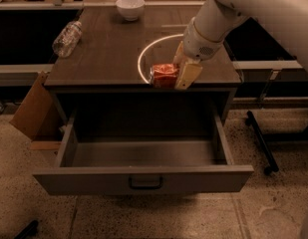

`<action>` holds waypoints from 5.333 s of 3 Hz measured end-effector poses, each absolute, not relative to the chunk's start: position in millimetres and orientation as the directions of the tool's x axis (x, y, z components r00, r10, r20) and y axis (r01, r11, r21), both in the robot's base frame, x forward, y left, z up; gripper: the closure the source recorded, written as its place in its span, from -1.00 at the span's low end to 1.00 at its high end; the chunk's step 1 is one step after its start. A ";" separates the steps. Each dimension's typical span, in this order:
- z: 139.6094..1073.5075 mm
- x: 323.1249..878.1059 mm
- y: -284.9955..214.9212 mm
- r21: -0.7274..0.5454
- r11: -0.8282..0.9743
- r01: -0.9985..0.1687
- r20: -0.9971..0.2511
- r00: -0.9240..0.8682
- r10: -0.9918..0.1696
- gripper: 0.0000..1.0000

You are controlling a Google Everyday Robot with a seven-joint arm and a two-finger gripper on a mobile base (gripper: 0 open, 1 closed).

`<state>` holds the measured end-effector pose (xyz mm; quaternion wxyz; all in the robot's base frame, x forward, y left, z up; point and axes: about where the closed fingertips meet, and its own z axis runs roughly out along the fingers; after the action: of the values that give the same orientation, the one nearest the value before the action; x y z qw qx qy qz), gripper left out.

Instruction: Place coke can into top drawer

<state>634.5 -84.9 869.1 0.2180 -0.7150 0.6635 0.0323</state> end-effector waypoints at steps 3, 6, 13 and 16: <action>821.4 603.3 -88.0 -0.196 0.011 -0.981 -0.311 0.051 -0.949 1.00; 747.0 597.3 -67.2 -0.118 0.054 -0.992 -0.271 -0.020 -0.962 1.00; 648.1 589.5 -72.3 -0.081 0.317 -0.945 -0.391 -0.262 -0.882 0.00; 652.4 572.9 -102.2 -0.086 0.364 -0.927 -0.390 -0.305 -0.869 -1.00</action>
Offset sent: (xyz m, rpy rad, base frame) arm -0.0368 -0.0091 -0.0482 -0.0398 0.0820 -0.0498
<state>572.9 -102.2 652.4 0.1887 -0.5585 0.8040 0.0779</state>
